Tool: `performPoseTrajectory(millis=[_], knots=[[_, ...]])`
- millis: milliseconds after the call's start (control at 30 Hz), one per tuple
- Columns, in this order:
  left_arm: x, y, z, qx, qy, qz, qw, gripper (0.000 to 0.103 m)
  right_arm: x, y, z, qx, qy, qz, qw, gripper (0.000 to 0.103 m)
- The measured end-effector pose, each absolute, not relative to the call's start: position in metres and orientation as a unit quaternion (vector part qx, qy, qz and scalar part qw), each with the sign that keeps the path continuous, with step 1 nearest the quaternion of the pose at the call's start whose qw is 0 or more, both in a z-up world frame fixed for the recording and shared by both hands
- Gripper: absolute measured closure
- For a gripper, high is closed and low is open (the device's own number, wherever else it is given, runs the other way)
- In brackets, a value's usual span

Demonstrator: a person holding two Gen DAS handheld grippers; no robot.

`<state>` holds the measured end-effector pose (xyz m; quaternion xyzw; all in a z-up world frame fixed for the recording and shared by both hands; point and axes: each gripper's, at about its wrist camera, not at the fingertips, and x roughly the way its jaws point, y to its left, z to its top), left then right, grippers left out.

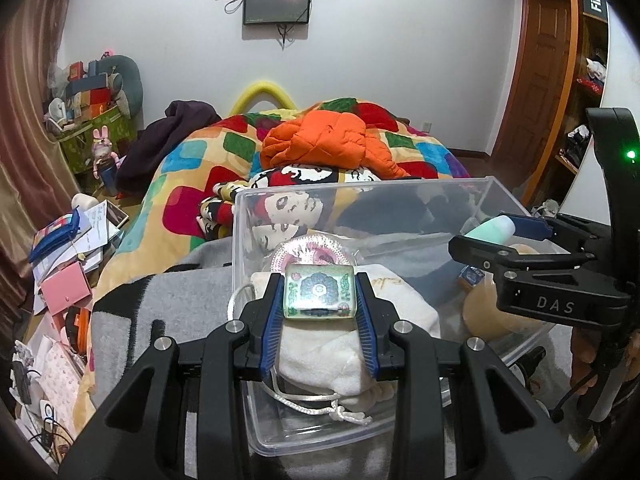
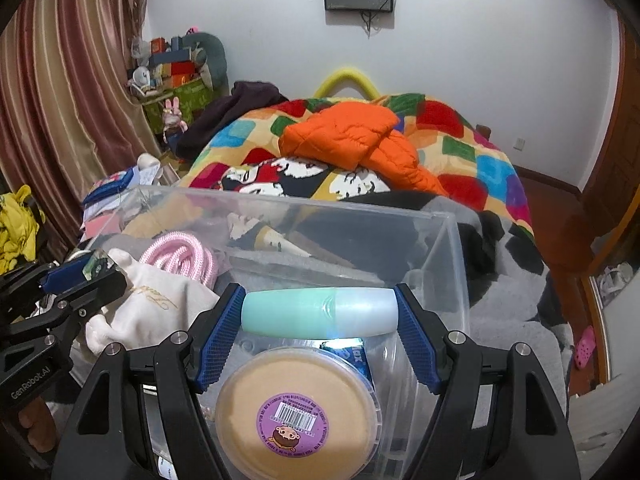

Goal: Organize objects
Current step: 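Release the green card onto the pouch with the left tool while the right drops the tube in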

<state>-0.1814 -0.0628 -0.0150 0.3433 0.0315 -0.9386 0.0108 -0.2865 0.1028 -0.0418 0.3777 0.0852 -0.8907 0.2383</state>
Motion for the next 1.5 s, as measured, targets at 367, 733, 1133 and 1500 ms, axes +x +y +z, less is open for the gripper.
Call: performPoseTrajectory(millis=[367,733,1133,1500], knots=[[-0.177,-0.059,-0.015,0.352,0.027,-0.936,0.002,0.060,-0.284,0.097,-0.049,0.396,0.118,-0.880,0.234,0.032],[-0.170,-0.055,-0.008,0.343,0.013,-0.939,0.010,0.043,-0.279,0.094,-0.050,0.392,0.122,-0.882,0.232,0.023],[-0.156,-0.054,0.008,0.324,0.020,-0.946,0.011,0.024,-0.264,0.102,-0.033,0.369,0.113,-0.893,0.230,0.020],[-0.136,-0.053,0.026,0.304,0.025,-0.952,0.011,0.008,-0.232,0.120,-0.009,0.330,0.102,-0.910,0.230,0.015]])
